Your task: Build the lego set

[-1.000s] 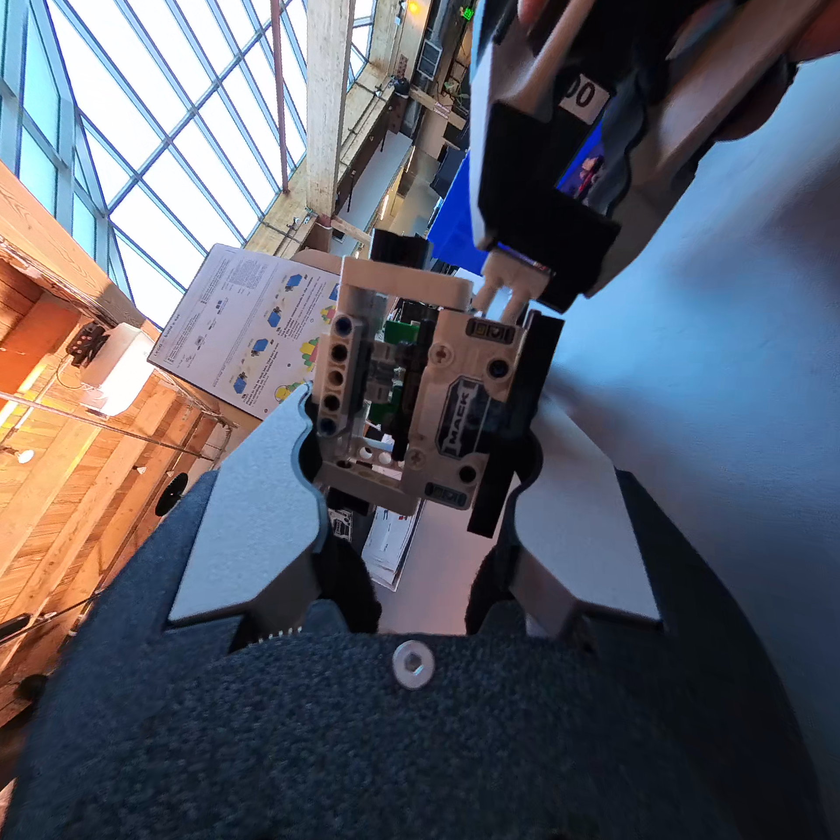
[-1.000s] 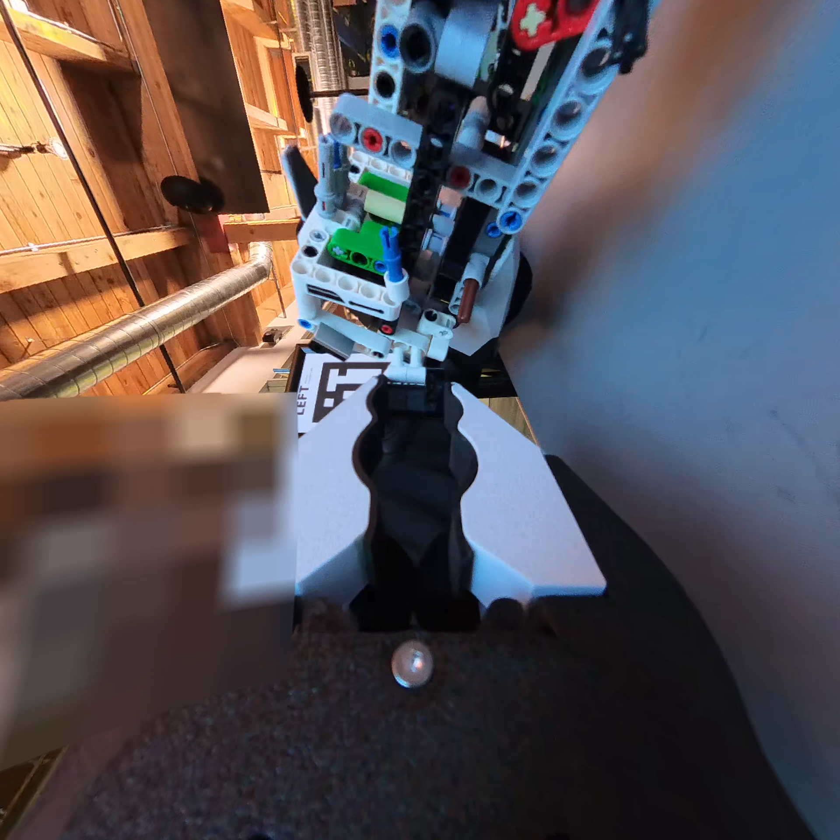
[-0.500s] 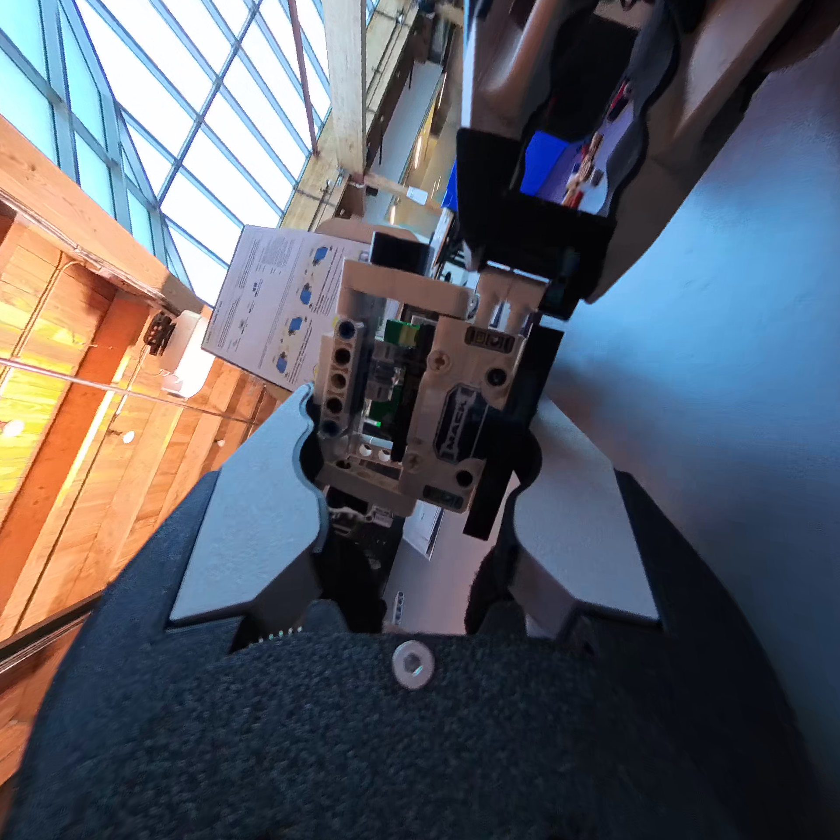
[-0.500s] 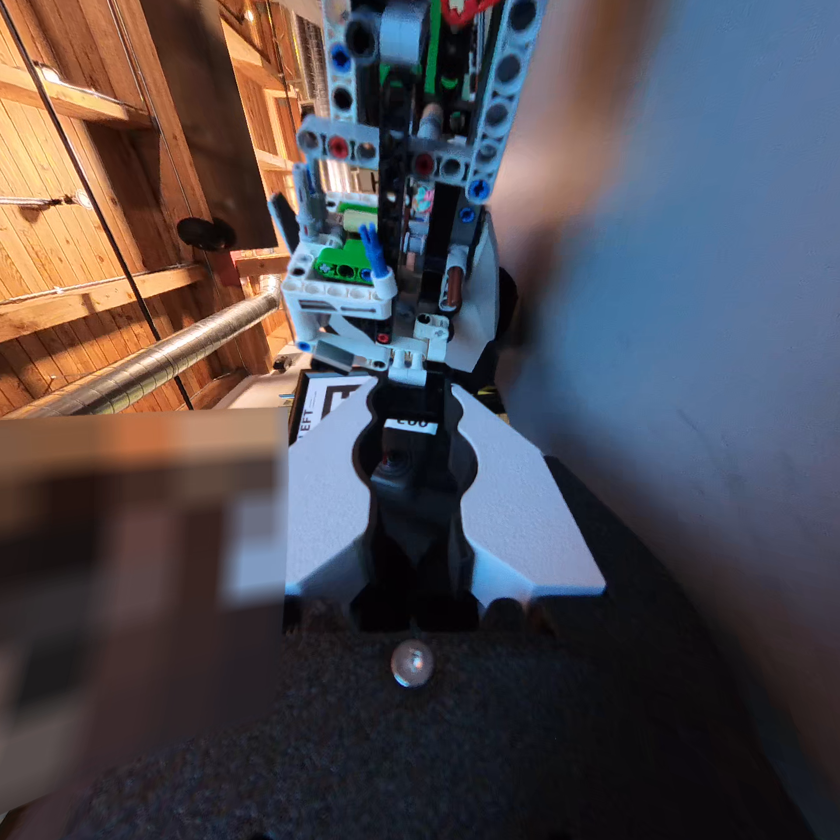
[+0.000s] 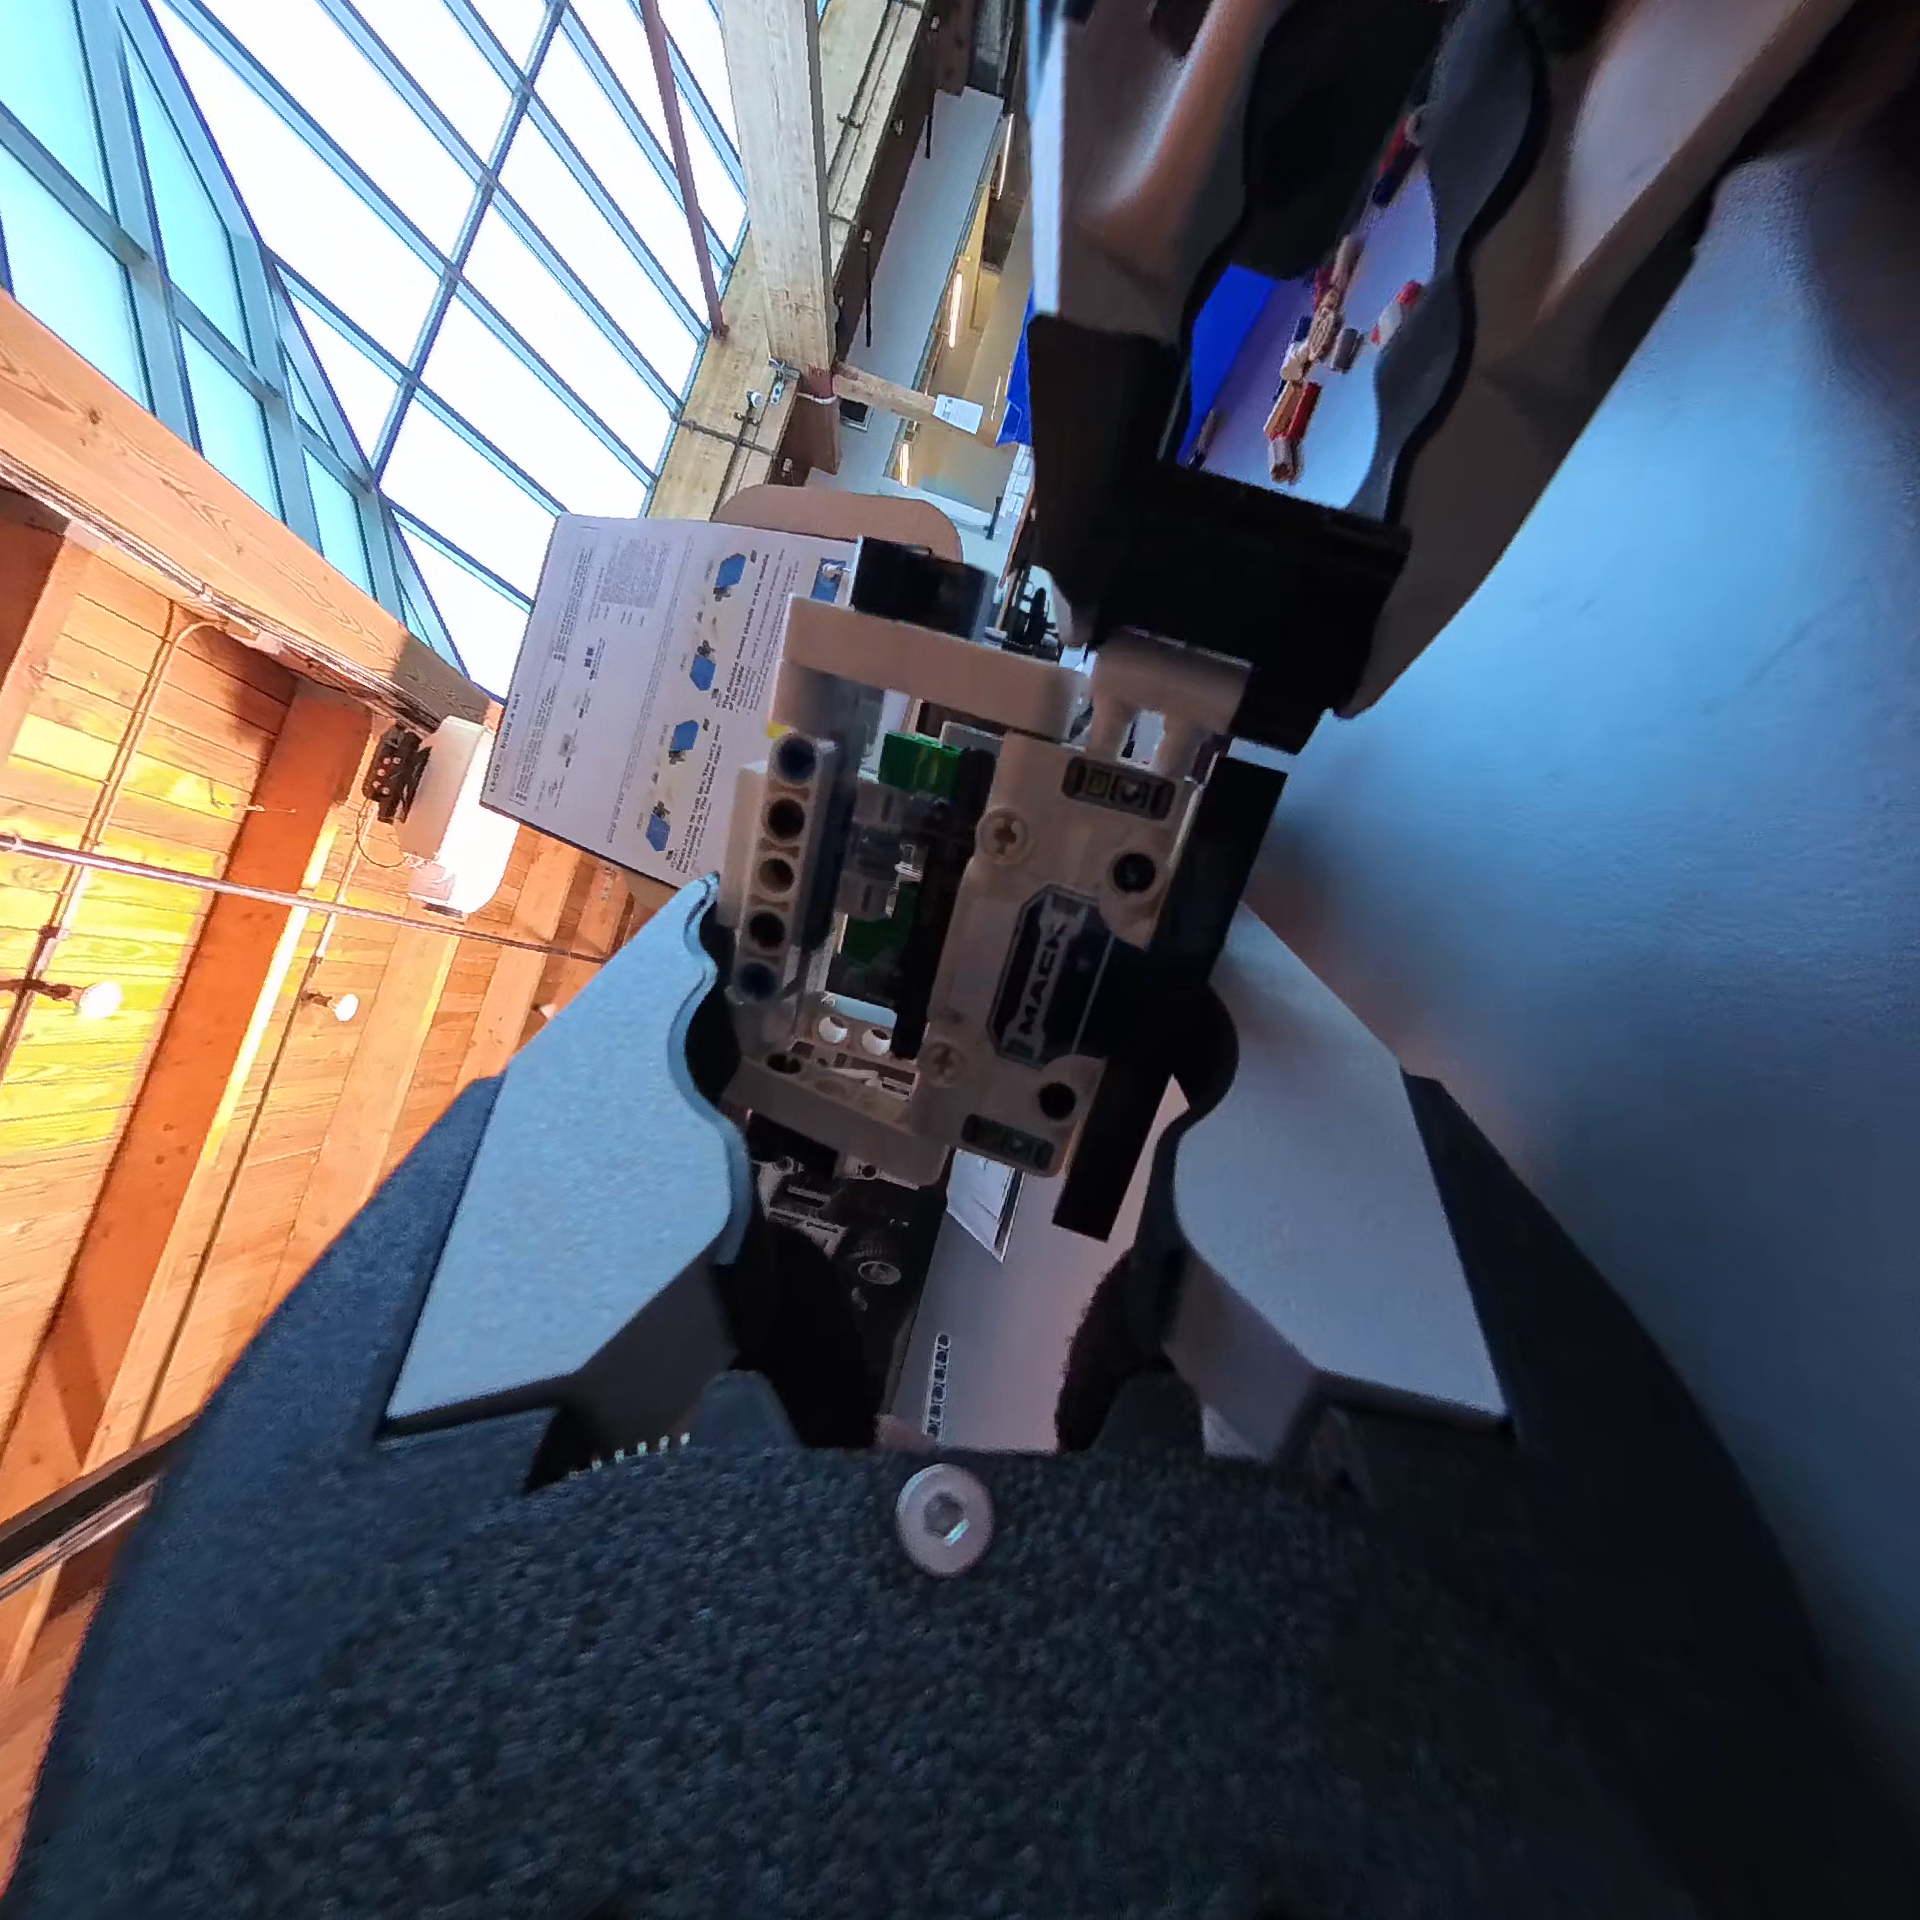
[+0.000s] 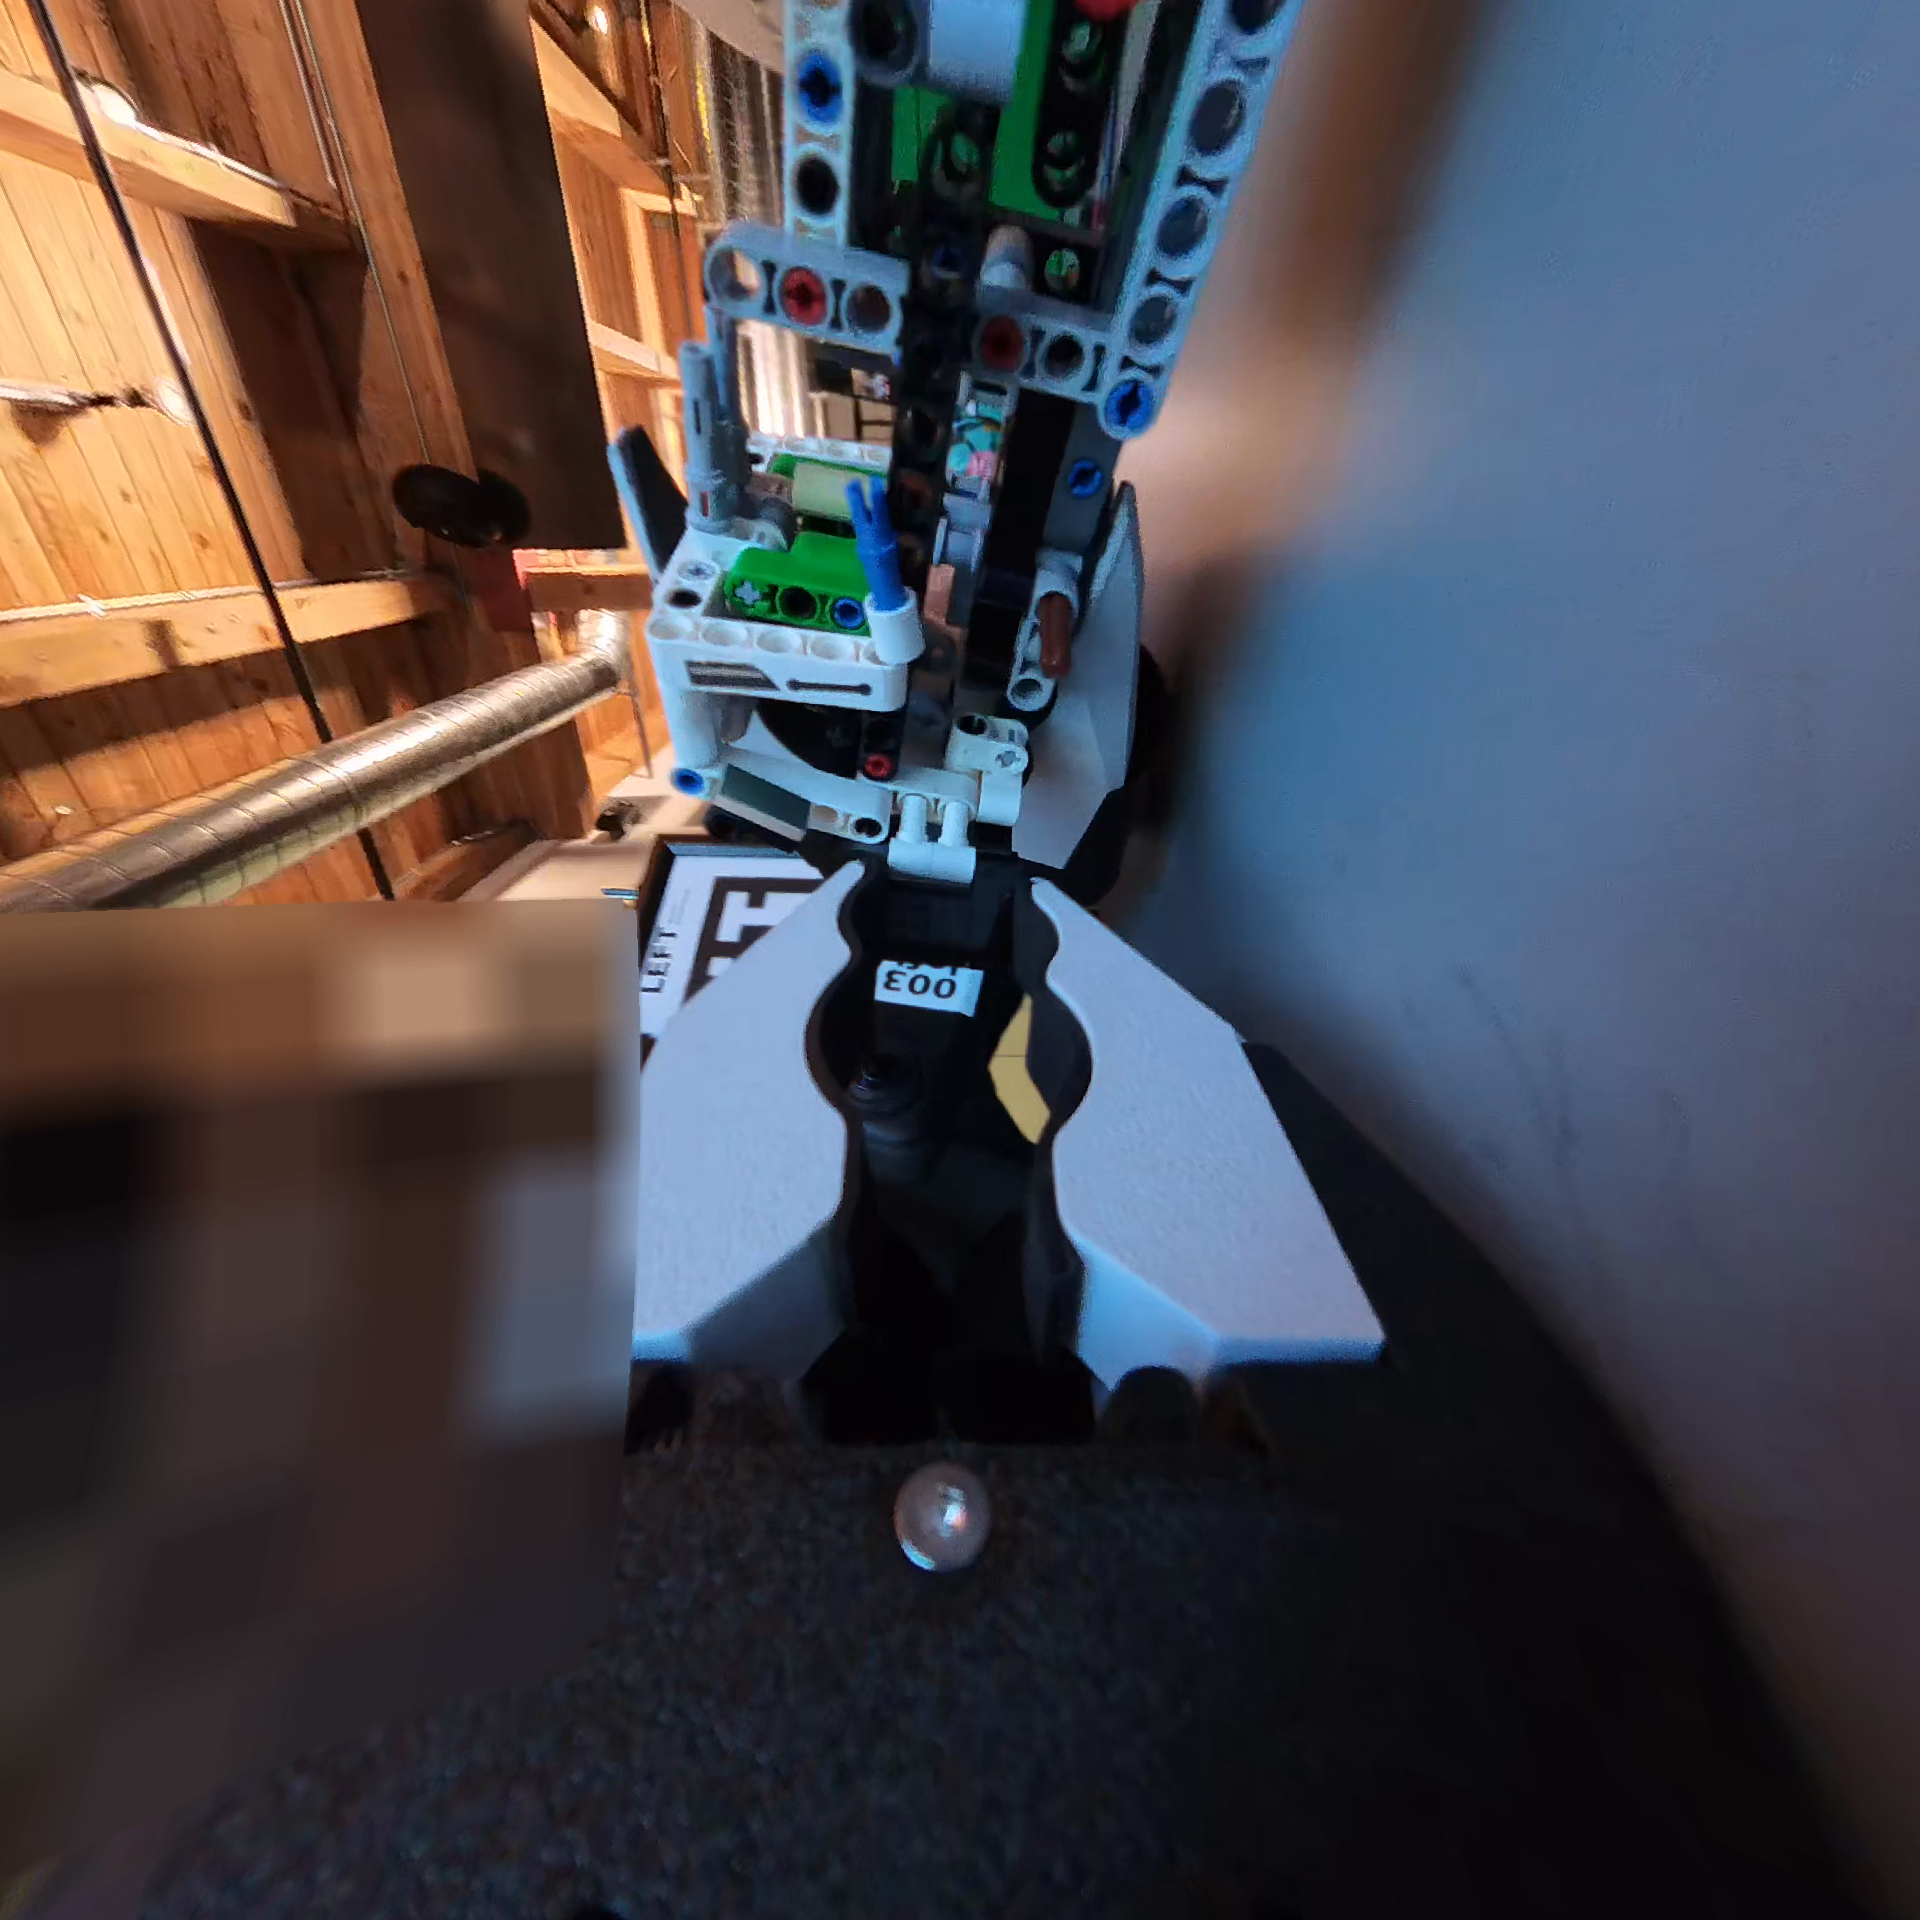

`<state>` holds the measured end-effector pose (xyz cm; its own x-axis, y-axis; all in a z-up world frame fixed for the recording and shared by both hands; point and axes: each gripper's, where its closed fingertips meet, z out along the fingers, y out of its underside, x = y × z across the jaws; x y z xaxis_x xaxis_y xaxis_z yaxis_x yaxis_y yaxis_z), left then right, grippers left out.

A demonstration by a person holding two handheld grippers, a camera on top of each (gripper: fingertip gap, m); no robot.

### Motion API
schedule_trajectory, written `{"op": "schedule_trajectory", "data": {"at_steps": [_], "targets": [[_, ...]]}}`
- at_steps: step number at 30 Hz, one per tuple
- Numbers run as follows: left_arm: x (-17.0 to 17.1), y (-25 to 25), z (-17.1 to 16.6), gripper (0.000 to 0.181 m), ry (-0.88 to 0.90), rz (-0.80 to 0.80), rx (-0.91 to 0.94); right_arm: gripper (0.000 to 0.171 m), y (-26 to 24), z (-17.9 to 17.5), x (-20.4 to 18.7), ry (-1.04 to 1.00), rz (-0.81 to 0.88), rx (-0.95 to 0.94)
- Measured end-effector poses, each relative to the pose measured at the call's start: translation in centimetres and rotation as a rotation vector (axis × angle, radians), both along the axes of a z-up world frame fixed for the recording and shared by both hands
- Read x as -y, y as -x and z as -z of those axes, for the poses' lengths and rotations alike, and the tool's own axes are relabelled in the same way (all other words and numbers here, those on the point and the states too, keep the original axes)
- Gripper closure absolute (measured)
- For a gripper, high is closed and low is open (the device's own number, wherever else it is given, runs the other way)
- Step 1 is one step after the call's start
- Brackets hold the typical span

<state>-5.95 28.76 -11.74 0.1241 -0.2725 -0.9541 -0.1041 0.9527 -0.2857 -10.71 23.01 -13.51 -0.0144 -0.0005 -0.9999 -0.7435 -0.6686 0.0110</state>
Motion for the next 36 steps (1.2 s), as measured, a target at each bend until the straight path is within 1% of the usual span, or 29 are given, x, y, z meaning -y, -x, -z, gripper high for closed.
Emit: {"op": "schedule_trajectory", "data": {"at_steps": [1, 9, 10, 11, 17, 18, 20, 21, 22, 23, 24, 26, 27, 30, 31, 32, 33, 35, 36], "targets": [[0.1, 0.0, 0.1, 0.098, -0.009, 0.002, 0.0, 0.145, 0.0, 0.1, 0.0, 0.002, -0.008, 0.019], [0.4, 0.4, -0.6, 0.098, 0.026, 0.037, 0.027, 0.146, 0.4, -0.6, 0.2, -0.028, -0.059, -0.036], [0.5, 0.4, -0.7, 0.098, 0.036, 0.045, 0.032, 0.148, 0.4, -0.7, 0.2, -0.035, -0.064, -0.05], [0.6, 0.5, -0.8, 0.098, 0.041, 0.051, 0.035, 0.145, 0.4, -0.8, 0.3, -0.04, -0.069, -0.058], [1.0, 0.5, -0.6, 0.098, 0.025, 0.066, 0.031, 0.145, 0.7, -0.6, 0.6, -0.02, -0.089, -0.081], [1.0, 0.5, -0.6, 0.098, 0.022, 0.066, 0.03, 0.148, 0.6, -0.6, 0.6, -0.015, -0.092, -0.087], [0.9, 0.4, -0.4, 0.098, 0.013, 0.059, 0.022, 0.148, 0.5, -0.4, 0.5, 0.001, -0.085, -0.095], [0.9, 0.4, -0.4, 0.098, 0.014, 0.059, 0.019, 0.145, 0.5, -0.4, 0.4, 0.005, -0.085, -0.103], [0.8, 0.4, -0.3, 0.098, 0.015, 0.057, 0.019, 0.148, 0.4, -0.4, 0.4, 0.007, -0.081, -0.108], [0.8, 0.4, -0.3, 0.098, 0.013, 0.057, 0.019, 0.148, 0.4, -0.4, 0.4, 0.008, -0.083, -0.105], [0.8, 0.4, -0.3, 0.098, 0.014, 0.058, 0.018, 0.145, 0.4, -0.4, 0.4, 0.01, -0.085, -0.104], [0.8, 0.4, -0.3, 0.098, 0.021, 0.062, 0.013, 0.148, 0.1, -0.3, 0.4, 0.006, -0.072, -0.098], [1.0, 0.4, -0.1, 0.098, 0.017, 0.068, 0.008, 0.147, -0.1, -0.2, 0.4, 0.003, -0.056, -0.058], [2.2, 0.5, 0.0, 0.097, 0.001, 0.109, 0.008, 0.167, -1.1, 0.1, 0.4, -0.041, 0.007, 0.121], [2.6, 0.6, 0.1, 0.097, -0.017, 0.117, 0.011, 0.171, -1.0, 0.1, 0.4, -0.049, 0.012, 0.152], [2.6, 0.5, 0.1, 0.097, -0.033, 0.108, 0.01, 0.171, -0.4, 0.0, 0.6, -0.065, -0.015, 0.165], [2.2, 0.2, 0.3, 0.097, -0.042, 0.086, 0.004, 0.171, -0.4, 0.0, 0.5, -0.065, 0.001, 0.197], [0.9, -0.1, 0.5, 0.098, -0.046, 0.04, -0.008, 0.171, -1.1, 0.5, 0.6, -0.073, 0.042, 0.341], [0.5, -0.1, 0.5, 0.097, -0.035, 0.031, -0.012, 0.171, -2.0, 1.0, 0.8, -0.061, 0.082, 0.442]]}}
